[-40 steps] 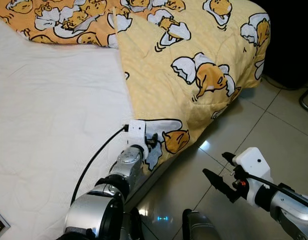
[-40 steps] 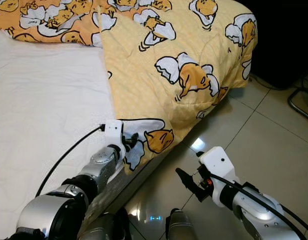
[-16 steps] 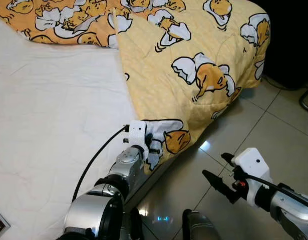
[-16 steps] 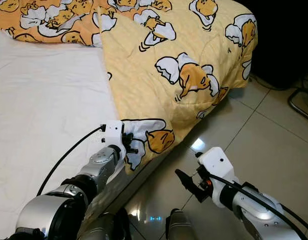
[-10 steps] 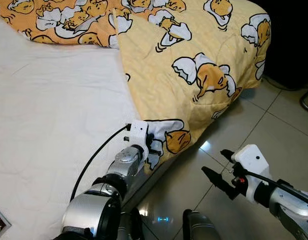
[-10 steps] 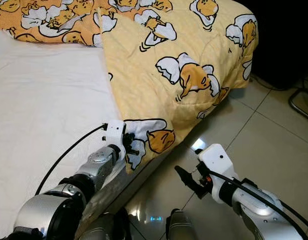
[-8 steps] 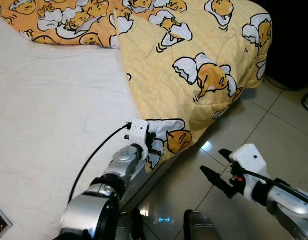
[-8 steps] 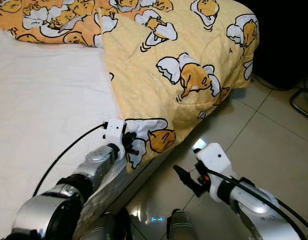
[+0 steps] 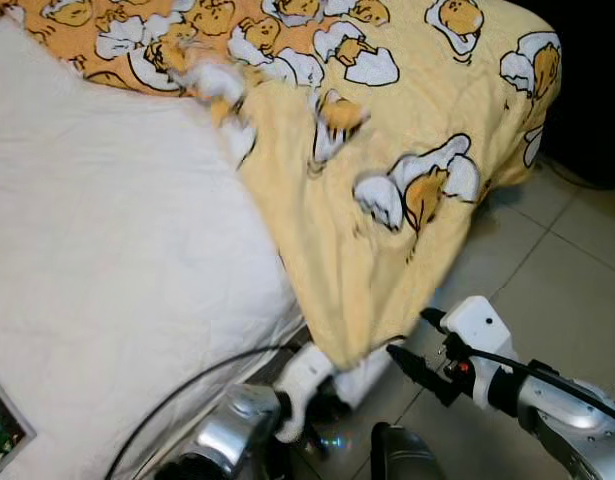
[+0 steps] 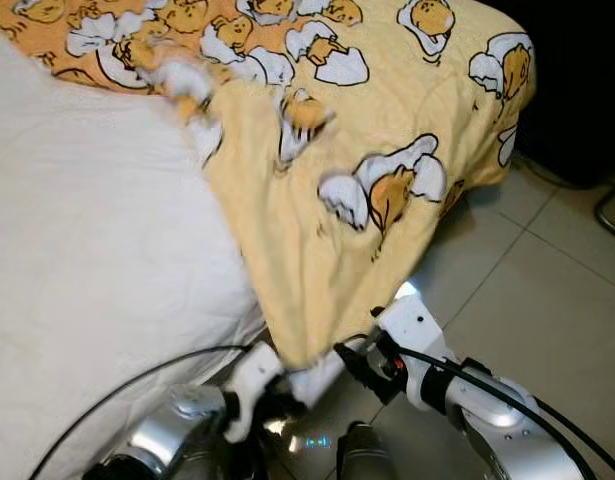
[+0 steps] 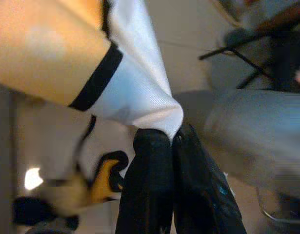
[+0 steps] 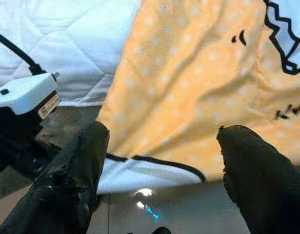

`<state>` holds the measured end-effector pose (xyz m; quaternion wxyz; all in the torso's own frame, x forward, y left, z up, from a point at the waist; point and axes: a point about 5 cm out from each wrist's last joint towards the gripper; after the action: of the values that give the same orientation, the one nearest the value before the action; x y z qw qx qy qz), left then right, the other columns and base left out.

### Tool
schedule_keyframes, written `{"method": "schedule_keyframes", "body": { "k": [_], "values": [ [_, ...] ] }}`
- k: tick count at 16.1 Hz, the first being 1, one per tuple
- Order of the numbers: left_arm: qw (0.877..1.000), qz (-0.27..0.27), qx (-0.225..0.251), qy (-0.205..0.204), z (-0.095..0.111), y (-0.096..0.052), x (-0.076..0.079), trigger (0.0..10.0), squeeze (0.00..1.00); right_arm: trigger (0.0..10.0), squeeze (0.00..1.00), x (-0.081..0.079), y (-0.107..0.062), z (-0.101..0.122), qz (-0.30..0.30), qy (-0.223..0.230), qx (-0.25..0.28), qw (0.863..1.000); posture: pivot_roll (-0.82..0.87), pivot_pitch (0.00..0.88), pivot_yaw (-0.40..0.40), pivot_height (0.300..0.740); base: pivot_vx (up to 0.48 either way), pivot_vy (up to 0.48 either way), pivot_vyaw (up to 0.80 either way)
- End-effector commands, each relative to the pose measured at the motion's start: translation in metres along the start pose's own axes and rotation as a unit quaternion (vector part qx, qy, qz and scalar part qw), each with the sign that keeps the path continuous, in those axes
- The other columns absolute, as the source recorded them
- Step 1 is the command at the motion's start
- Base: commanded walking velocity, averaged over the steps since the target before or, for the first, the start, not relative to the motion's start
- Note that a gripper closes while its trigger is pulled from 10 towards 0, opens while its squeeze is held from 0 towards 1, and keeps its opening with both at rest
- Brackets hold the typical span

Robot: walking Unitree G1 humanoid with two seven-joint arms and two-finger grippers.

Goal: Clean up the room

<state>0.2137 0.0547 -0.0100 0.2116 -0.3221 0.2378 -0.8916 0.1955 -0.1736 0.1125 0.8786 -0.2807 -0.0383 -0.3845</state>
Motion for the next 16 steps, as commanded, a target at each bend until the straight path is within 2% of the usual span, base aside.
{"method": "schedule_keyframes", "body": {
  "k": [1,2,3,7,11,12,13,14,15,16],
  "values": [
    [0.999,0.0,-0.021,0.025,-0.001,0.002,0.005,5.3,0.0,10.0,0.0,-0.003,-0.001,-0.003,0.011,-0.008,-0.006,1.0,-0.25,0.215,0.087,0.74,0.0,0.0,0.0],
    [0.999,0.015,-0.006,0.029,0.006,0.005,0.002,10.0,0.0,10.0,0.0,-0.002,-0.002,-0.003,0.011,-0.009,-0.007,1.0,-0.25,0.214,0.088,0.74,0.0,0.0,0.0],
    [0.999,0.019,-0.001,0.028,0.01,0.004,0.003,10.0,1.0,10.0,0.0,-0.002,-0.003,-0.004,0.011,-0.01,-0.008,1.0,-0.26,0.213,0.089,0.74,0.0,0.0,0.0],
    [0.998,0.027,0.057,0.015,0.033,-0.001,0.008,10.0,1.0,10.0,0.0,-0.001,-0.003,-0.003,0.01,-0.012,-0.009,1.0,-0.26,0.211,0.095,0.74,0.0,0.0,0.0],
    [0.996,0.049,0.068,0.021,0.037,-0.005,0.003,10.0,1.0,10.0,0.0,-0.001,0.0,-0.002,0.009,-0.011,-0.006,1.0,-0.25,0.215,0.098,0.74,0.0,0.0,0.0],
    [0.994,0.063,0.085,0.025,0.042,-0.007,0.0,10.0,1.0,10.0,0.0,-0.001,0.0,-0.001,0.009,-0.011,-0.005,1.0,-0.26,0.213,0.098,0.74,0.0,0.0,0.0],
    [0.981,0.121,0.151,0.004,0.061,-0.014,-0.015,10.0,1.0,10.0,0.0,0.0,0.001,-0.001,0.006,-0.009,-0.002,1.0,-0.26,0.211,0.1,0.74,0.0,0.0,0.0],
    [0.96,0.175,0.218,-0.026,0.079,-0.023,-0.03,10.0,1.0,10.0,0.0,0.001,0.0,0.0,0.001,-0.009,0.002,1.0,-0.26,0.211,0.1,0.74,0.0,0.0,0.0],
    [0.939,0.202,0.265,-0.085,0.09,-0.03,-0.043,10.0,1.0,10.0,0.0,0.003,0.0,0.001,-0.004,-0.008,0.005,1.0,-0.26,0.207,0.1,0.74,0.0,0.0,0.0],
    [0.926,0.234,0.283,-0.091,0.098,-0.035,-0.055,10.0,1.0,10.0,0.0,0.004,0.0,0.002,-0.007,-0.009,0.006,1.0,-0.27,0.204,0.099,0.74,0.0,0.0,0.0]
  ]
}}
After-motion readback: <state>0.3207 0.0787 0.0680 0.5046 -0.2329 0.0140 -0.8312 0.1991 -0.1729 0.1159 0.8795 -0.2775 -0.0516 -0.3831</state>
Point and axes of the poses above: a point about 5 cm out from each wrist's last joint towards the gripper, its own y axis pointing out of the wrist towards the gripper, its own z axis along the axis of the wrist's last joint, x = y × z, and after that the axes turned 13 degrees about -y, right-handed
